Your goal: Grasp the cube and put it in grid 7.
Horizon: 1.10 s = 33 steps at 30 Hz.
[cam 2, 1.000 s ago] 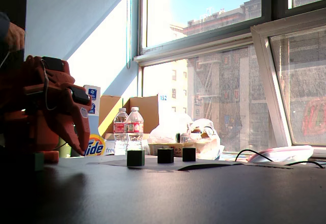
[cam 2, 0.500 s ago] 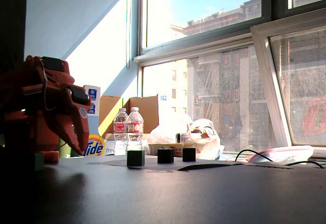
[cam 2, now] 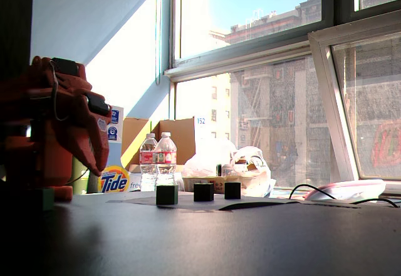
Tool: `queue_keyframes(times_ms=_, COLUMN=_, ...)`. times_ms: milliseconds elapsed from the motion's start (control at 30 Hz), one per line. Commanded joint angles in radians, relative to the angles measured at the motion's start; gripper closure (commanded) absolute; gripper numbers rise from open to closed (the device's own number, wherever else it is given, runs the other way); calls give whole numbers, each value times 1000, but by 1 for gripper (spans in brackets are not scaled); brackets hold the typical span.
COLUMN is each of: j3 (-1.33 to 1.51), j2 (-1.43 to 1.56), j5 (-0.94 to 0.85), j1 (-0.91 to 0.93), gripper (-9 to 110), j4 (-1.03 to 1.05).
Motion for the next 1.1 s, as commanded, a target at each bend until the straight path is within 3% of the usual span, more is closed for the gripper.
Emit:
queue_keyframes(times_ms=0, j3=-215, j2=-104, j5=-61, j1=35, gripper=101, j4=52)
queue_keyframes(times_ms=233, j3=-465, j2=-376, j5=-453, j1=218, gripper=92, j4=181)
queue_keyframes(times_ms=367, j3=-486, j2=-531, j5=-689, j1=344, gripper=79, j4=186)
queue_keyframes(times_ms=500, j3=-468, j2=-621, j5=-810, j1=442, gripper=70, j4=152)
queue_keyframes(times_ms=667, j3=-422, j2=-732, j5=-933, j1=535, gripper=68, j4=58)
queue_keyframes(times_ms=867, j3=-307, j2=-824, j5=-996, j1=566, gripper=72, j4=-98)
queue_keyframes(times_ms=1067, j3=-153, j2=-822, j5=-957, j1=545, gripper=95, j4=-348)
